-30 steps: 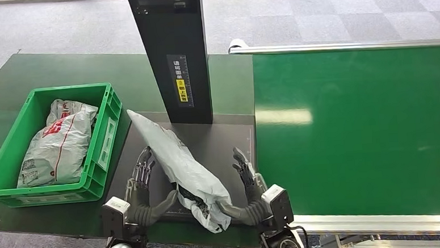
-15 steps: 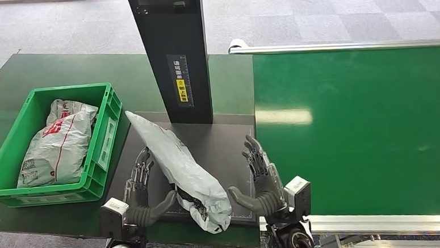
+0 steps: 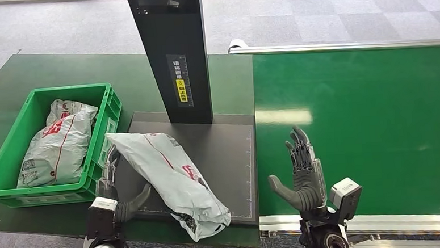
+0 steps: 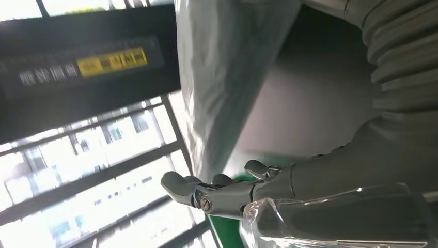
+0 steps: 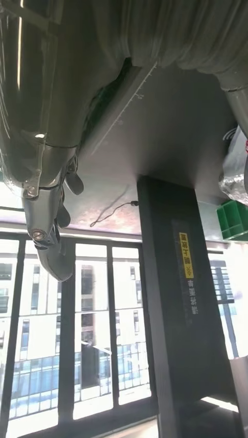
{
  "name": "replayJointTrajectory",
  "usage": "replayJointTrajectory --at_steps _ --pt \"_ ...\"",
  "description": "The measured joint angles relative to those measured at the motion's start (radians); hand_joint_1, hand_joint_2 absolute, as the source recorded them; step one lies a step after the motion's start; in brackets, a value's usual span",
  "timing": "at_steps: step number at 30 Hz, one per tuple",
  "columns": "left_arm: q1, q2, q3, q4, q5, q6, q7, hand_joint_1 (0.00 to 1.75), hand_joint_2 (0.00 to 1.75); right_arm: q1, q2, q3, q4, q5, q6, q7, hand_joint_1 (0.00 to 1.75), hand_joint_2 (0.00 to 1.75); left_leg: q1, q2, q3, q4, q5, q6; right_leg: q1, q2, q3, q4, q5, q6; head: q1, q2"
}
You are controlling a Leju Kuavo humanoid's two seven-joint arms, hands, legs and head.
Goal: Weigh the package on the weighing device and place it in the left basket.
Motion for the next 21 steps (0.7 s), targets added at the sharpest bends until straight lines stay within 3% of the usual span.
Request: replayJointTrajectory --at_steps 6,10,15,21 --pt "0.034 0.035 0.169 -0.057 -0.091 0.031 0.004 0.0 1.75 0.055 -0.013 -0.109 -0.034 -0.003 0.011 -0.003 0.0 1.75 0.0 0.0 0.0 0.0 0.0 0.0 0.0 0.0 -0.001 0.0 0.0 0.0 0.0 0.0" --pt "0.062 0.07 0.253 -0.078 -0.267 0.018 0.013 0.0 1.75 0.085 -0.015 -0.189 -0.053 -0.007 0.03 -0.008 0.0 1.75 0.0 0.0 -0.001 0.0 0.0 0.0 0.0 0.0 -0.001 0.0 -0.001 0.0 0.0 0.0" --pt "0.076 0.115 0.225 -0.056 -0.564 0.016 0.099 0.0 1.75 0.096 -0.014 -0.248 -0.063 0.002 0.053 -0.014 0.0 1.75 0.0 0.0 0.0 0.0 0.0 0.0 0.0 0.0 -0.001 0.0 0.0 0.0 0.0 0.0" --pt "0.07 0.171 0.124 0.029 -0.615 0.027 0.136 0.0 1.75 0.096 -0.013 -0.289 -0.069 0.003 0.063 -0.017 0.0 1.75 0.0 0.0 0.0 0.0 0.0 0.0 0.0 0.0 -0.001 0.0 0.0 0.0 0.0 0.0"
